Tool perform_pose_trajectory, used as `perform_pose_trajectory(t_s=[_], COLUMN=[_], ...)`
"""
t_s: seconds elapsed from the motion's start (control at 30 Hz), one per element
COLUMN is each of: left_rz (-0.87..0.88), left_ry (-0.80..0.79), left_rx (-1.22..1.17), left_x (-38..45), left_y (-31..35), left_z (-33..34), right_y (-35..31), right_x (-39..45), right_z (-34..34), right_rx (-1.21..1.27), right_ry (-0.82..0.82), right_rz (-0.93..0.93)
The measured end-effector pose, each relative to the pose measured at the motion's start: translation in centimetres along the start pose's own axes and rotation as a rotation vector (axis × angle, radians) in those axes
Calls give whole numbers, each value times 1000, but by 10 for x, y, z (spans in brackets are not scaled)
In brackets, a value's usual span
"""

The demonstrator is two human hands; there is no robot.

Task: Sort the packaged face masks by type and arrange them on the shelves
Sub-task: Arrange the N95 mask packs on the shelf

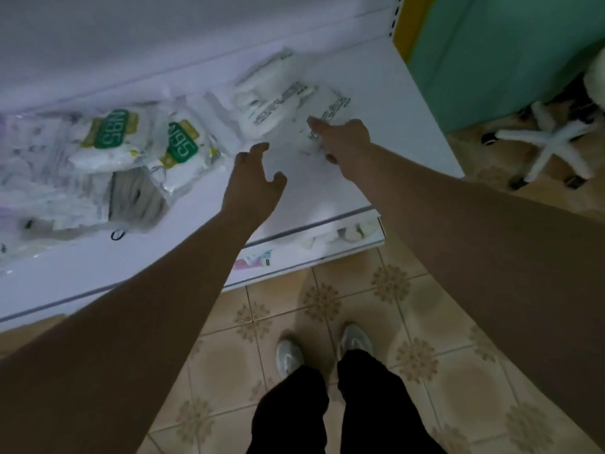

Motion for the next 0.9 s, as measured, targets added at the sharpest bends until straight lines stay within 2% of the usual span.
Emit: perform_pose_trajectory(t_s=[0.1, 0.23, 0.27, 0.33, 0.4, 0.47, 0.53, 0.6, 0.67, 0.73, 0.8, 0.9], left_rz=[12, 266, 304, 327, 312, 125, -57, -165, -246, -299, -355, -445], left_ry=[46, 338, 346, 258, 165, 164, 213, 271, 320, 329, 310, 300], left_rx=[12, 146, 194, 255, 48, -375, -634, -812, -1014, -1136, -1211, -1289], left_x=[10, 2, -1, -4, -7, -10, -12, -18, -25, -32, -40, -50], left_y=[-12, -11, -7, 3, 12, 13, -2, -22, -38, -51, -61, -76], left_z=[7, 7, 9, 18, 24, 17, 6, -6, -17, -23, -24, -16], right_y=[-3, 1, 4, 9, 8, -1, -6, -5, -4, -8, -10, -12], right_x=[20, -1, -12, -29, -44, -51, -42, -28, -13, -1, 15, 40], right_z=[12, -3, -10, -23, -34, -40, -41, -36, -19, 4, 23, 37], right_rx=[65, 77, 51, 40, 115, 173, -19, -507, -878, -1153, -1291, -1290], right_ry=[-63, -46, -58, -98, -238, -317, -187, 41, 45, -20, -30, 49], right_rz=[-49, -231, -252, -250, -181, -139, -287, -621, -890, -1036, -1031, -910])
Point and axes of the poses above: each hand's wrist, its own x-axis towards the middle knuckle, its own z-axis out of the palm, y = z × x, the point moved 1 cm from there along x, towards the middle knuckle, and after that the axes turned 12 degrees about -x, right-handed, at the moved point
